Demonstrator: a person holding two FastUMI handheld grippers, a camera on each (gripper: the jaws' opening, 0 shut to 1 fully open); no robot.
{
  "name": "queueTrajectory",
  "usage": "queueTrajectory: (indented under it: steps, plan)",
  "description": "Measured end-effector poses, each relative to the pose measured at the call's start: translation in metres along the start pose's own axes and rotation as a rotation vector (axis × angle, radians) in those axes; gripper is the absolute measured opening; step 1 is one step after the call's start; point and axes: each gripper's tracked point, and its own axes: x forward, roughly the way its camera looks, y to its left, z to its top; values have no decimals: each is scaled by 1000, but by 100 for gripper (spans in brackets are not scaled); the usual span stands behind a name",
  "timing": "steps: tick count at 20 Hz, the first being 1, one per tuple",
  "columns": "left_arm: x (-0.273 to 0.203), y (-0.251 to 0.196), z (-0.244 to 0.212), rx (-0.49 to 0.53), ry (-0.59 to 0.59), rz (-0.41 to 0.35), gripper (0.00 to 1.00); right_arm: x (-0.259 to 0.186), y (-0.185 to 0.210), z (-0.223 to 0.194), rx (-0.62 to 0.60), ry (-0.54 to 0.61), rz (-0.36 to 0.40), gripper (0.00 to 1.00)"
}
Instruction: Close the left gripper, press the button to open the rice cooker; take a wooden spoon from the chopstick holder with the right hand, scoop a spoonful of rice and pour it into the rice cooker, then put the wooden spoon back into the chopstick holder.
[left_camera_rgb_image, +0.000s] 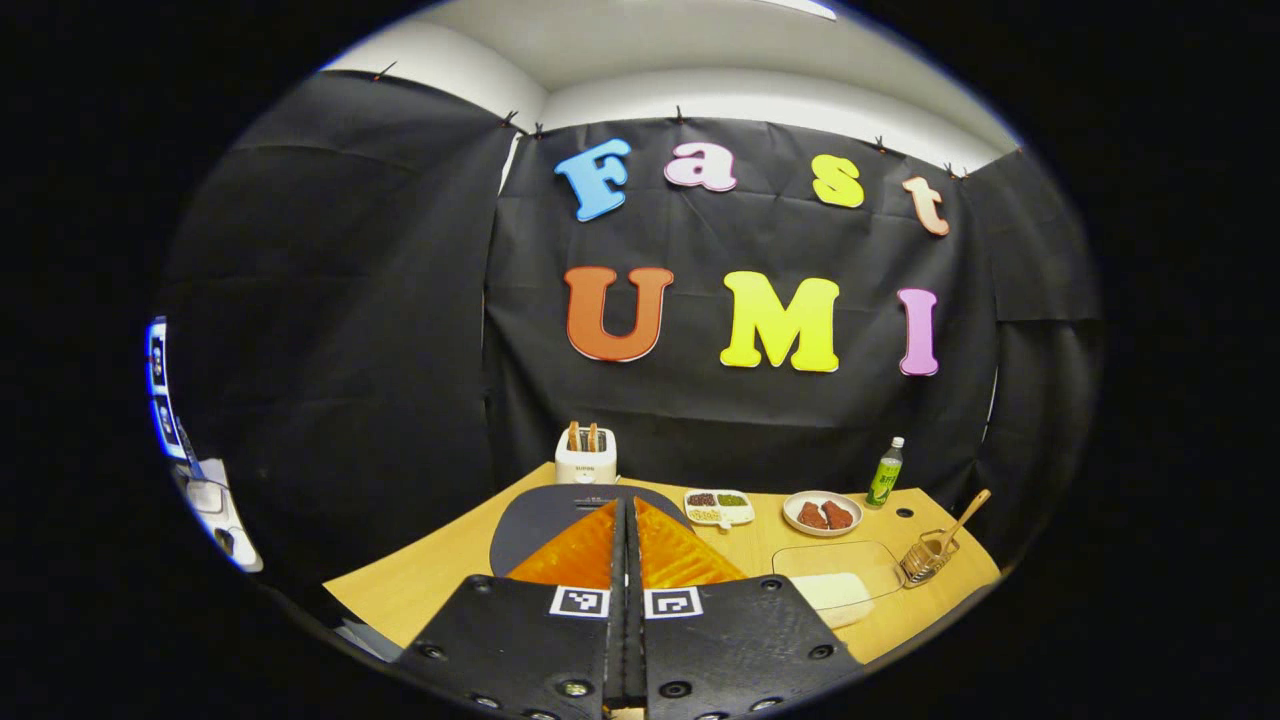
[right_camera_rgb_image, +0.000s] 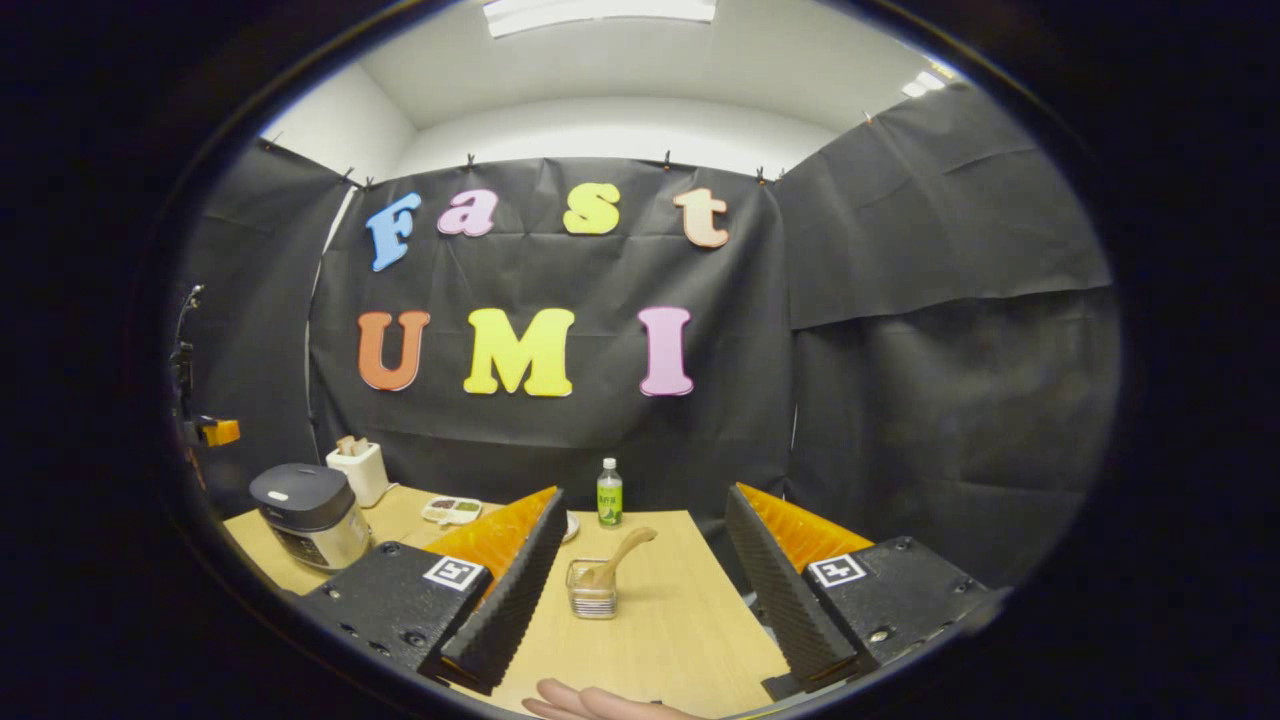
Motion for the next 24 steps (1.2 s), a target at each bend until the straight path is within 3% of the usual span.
queueTrajectory:
  steps: [5,10,15,24]
  plan:
    - [39,5,-46,86,141,35,0,-3,-7,-13,-13,2,5,100]
    - [65,21,-82,90,248,85,0,-5,-11,-26,-10,15,11,100]
    - [75,25,-105,38,325,87,0,-1,-20,-30,1,20,-2,99]
    - [62,19,-110,74,328,84,0,11,-4,-57,5,74,26,100]
